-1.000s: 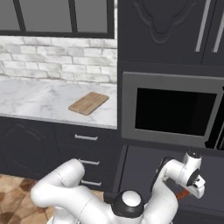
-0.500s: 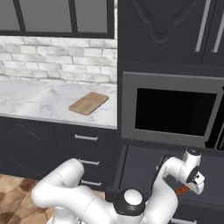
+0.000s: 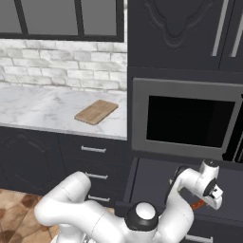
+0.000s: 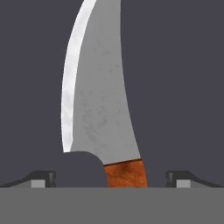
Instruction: Open the drawer on the right and place the cutting tools on the cutting board.
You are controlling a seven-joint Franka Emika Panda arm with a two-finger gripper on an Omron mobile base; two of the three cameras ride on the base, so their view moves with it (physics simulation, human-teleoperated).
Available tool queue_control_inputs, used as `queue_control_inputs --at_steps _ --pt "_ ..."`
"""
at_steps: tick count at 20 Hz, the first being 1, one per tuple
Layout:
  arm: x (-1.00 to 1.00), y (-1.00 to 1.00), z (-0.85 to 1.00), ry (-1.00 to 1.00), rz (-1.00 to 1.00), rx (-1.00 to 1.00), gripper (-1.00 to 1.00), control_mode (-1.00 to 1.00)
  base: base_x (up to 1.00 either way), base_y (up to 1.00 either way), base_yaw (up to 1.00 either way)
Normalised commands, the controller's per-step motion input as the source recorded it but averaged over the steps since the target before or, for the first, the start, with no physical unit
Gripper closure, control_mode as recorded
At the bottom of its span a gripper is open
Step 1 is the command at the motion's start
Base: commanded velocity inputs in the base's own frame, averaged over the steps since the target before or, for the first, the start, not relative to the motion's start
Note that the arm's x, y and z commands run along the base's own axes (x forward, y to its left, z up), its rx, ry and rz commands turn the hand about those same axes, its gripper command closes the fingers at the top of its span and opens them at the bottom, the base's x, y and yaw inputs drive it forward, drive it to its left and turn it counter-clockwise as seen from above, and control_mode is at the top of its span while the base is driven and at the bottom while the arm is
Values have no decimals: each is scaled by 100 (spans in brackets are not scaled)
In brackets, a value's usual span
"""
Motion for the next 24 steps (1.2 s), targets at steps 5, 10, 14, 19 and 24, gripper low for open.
queue_control_inputs --at_steps 5,10,14,19,24 --pt "-9 -7 -27 0 0 -1 -100 -100 0 0 0" --pt "-21 0 -72 2 0 -12 100 -100 0 0 0" --pt "-69 -11 -99 10 0 -14 100 -100 0 0 0" --pt "-96 -25 -94 13 0 -9 100 -100 0 0 0" --pt "-100 -29 -87 10 0 -1 100 -100 0 0 0"
